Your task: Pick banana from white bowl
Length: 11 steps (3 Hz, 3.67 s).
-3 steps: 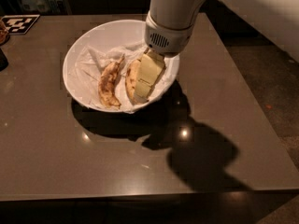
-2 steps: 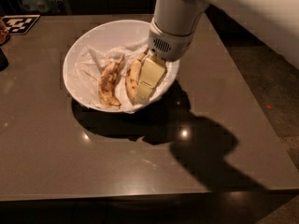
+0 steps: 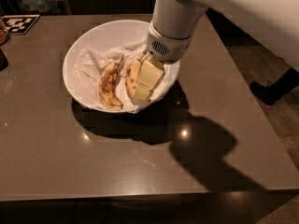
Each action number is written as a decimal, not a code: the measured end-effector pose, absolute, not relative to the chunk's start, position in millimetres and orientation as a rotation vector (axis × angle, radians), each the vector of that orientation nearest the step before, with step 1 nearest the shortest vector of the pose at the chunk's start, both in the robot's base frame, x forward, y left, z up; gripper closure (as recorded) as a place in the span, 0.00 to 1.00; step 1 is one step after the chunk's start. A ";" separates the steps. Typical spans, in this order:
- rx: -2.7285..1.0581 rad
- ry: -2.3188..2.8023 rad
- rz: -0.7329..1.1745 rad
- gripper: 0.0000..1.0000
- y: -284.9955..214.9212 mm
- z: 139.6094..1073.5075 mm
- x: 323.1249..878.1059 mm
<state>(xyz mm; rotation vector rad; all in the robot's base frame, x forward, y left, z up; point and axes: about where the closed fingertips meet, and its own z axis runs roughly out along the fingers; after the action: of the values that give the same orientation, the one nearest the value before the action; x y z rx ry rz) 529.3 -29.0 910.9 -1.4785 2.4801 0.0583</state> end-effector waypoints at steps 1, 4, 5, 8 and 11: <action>-1.444 2.469 0.059 0.00 -16.0 921.9 520.0; -1.413 2.489 0.047 0.00 5.6 933.3 508.3; -1.394 2.577 0.054 0.00 16.4 921.2 510.0; -1.235 2.725 0.060 0.00 34.3 916.2 528.0; -1.093 2.799 0.090 0.00 43.1 907.4 541.3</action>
Offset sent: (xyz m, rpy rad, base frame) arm -0.0308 0.0400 0.0647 0.0104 -0.1168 -0.0287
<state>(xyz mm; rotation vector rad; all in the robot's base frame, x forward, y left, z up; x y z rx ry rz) 541.3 43.1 907.4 -1.0929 2.7989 0.0903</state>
